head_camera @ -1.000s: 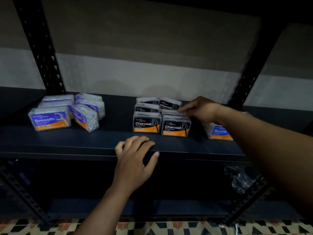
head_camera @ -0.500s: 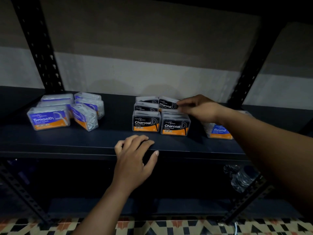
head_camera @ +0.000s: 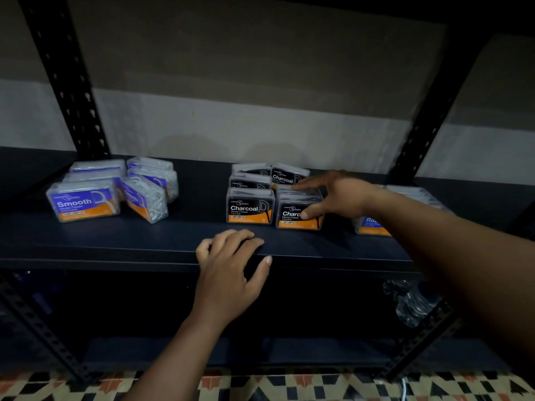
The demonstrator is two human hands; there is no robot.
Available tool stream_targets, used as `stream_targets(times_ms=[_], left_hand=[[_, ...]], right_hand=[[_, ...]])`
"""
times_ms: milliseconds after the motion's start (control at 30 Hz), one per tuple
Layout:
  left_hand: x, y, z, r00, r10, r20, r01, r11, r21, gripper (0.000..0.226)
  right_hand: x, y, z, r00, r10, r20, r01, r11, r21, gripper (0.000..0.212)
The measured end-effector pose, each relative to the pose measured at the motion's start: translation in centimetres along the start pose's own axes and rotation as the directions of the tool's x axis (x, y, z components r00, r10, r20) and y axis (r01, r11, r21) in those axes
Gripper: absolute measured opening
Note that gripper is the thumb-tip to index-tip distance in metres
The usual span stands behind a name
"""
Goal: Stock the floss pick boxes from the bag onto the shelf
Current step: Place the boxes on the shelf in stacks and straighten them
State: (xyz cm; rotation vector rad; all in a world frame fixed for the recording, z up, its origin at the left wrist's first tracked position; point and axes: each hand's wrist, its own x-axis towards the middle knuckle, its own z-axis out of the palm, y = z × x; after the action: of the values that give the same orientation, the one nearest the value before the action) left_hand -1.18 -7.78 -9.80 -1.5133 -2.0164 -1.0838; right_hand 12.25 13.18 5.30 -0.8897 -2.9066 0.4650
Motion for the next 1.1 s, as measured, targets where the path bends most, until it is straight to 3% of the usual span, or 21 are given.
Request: stream_targets(times_ms=[200, 400, 567, 633, 933, 1100], left_hand=[[0.0, 0.0, 0.0, 1.0, -0.006, 0.01, 0.006, 1.0, -0.005, 0.032], [0.1, 0.1, 0.0, 1.0, -0.009, 0.012, 0.009, 1.0, -0.008, 0.032], [0.0, 0.1, 0.1, 1.0, -0.015, 0.008, 0.015, 1.0, -0.014, 0.033], [0.0, 0.1, 0.2, 1.0, -0.021, 0.006, 0.021, 1.0, -0.012, 0.033], [0.2, 0.3, 0.4, 1.0, -0.025, -0.002, 0.025, 1.0, 0.003, 0.033], [0.2, 0.3, 0.4, 1.0, -0.016, -0.003, 0.016, 1.0, 0.012, 0.032]], right_hand=[[0.1, 0.1, 0.0, 1.0, 0.002, 0.003, -0.002, 1.0, 0.014, 0.068], [0.1, -0.1, -0.1, 0.998, 0.037, -0.055, -0.031, 0.994, 0.106, 0.082], [1.5, 0.0, -0.7, 0.958, 0.106, -0.267, -0.054, 0.979, 0.196, 0.027], [2.2, 0.2, -0.8, 0.948, 0.132, -0.291, -0.086, 0.982, 0.166, 0.018], [6.2, 0.4, -1.0, 0.961, 0.18, -0.212, -0.173, 0.983, 0.054, 0.04], [8.0, 0.3, -0.6, 0.98, 0.161, -0.12, -0.163, 0.987, -0.01, 0.038]])
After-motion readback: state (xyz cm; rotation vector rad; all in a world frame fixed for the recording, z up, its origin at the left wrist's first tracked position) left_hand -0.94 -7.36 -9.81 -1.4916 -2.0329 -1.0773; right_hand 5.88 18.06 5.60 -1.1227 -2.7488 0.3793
